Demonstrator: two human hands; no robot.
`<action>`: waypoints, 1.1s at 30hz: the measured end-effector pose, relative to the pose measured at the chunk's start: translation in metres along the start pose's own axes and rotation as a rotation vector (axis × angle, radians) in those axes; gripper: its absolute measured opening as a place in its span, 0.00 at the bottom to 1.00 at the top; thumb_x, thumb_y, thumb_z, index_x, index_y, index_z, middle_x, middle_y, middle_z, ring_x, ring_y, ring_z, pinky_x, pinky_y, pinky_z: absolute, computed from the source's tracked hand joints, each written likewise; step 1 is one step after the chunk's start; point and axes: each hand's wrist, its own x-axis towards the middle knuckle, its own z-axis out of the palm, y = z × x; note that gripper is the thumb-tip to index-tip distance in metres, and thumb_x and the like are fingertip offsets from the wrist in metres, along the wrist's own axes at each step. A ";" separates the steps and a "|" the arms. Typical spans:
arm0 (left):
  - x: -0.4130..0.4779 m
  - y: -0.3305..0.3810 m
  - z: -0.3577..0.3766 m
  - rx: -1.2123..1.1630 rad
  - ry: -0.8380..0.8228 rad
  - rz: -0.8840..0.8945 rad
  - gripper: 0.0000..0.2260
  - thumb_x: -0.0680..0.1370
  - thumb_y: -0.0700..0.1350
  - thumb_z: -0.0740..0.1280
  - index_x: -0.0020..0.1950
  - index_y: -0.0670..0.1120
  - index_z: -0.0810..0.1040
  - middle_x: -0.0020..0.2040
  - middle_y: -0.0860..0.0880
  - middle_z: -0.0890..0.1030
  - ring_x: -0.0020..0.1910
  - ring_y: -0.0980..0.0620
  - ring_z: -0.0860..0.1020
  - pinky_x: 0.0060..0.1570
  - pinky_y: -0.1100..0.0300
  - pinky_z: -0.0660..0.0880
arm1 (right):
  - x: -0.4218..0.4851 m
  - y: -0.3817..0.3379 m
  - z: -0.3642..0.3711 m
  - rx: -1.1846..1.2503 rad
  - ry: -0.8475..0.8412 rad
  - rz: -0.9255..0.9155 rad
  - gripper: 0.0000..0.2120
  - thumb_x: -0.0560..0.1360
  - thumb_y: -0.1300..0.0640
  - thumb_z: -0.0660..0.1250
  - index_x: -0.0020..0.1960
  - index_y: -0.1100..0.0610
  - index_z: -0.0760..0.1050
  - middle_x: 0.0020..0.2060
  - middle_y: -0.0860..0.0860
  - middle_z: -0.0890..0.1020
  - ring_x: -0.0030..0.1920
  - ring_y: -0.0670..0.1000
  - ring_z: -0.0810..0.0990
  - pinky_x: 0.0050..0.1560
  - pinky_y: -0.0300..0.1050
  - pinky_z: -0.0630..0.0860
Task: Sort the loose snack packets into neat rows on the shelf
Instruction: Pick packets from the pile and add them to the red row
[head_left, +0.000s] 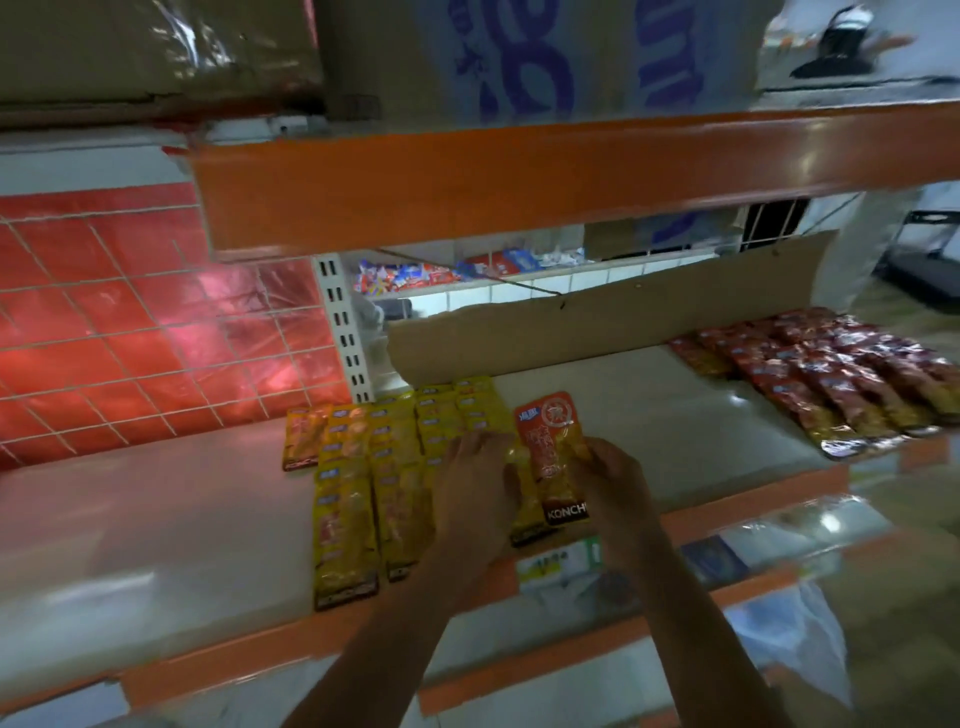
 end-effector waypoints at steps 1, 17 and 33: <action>0.000 0.016 0.005 -0.075 -0.037 -0.030 0.17 0.76 0.41 0.64 0.66 0.48 0.75 0.63 0.47 0.77 0.62 0.46 0.74 0.59 0.58 0.69 | 0.002 0.003 -0.014 0.015 0.007 0.007 0.05 0.73 0.53 0.67 0.46 0.53 0.79 0.41 0.56 0.84 0.42 0.59 0.83 0.45 0.56 0.79; 0.096 0.152 0.115 -0.894 -0.320 -0.496 0.13 0.73 0.44 0.73 0.56 0.48 0.78 0.44 0.48 0.83 0.41 0.52 0.80 0.40 0.61 0.76 | 0.090 0.028 -0.159 -0.216 0.179 -0.032 0.13 0.77 0.52 0.65 0.59 0.56 0.79 0.44 0.48 0.83 0.41 0.42 0.80 0.37 0.30 0.71; 0.194 0.202 0.221 -0.626 -0.183 -0.504 0.16 0.71 0.50 0.74 0.57 0.49 0.78 0.52 0.51 0.81 0.48 0.53 0.78 0.50 0.61 0.73 | 0.183 0.036 -0.268 -0.450 0.244 -0.097 0.05 0.74 0.59 0.66 0.40 0.53 0.77 0.35 0.49 0.79 0.37 0.50 0.78 0.37 0.45 0.72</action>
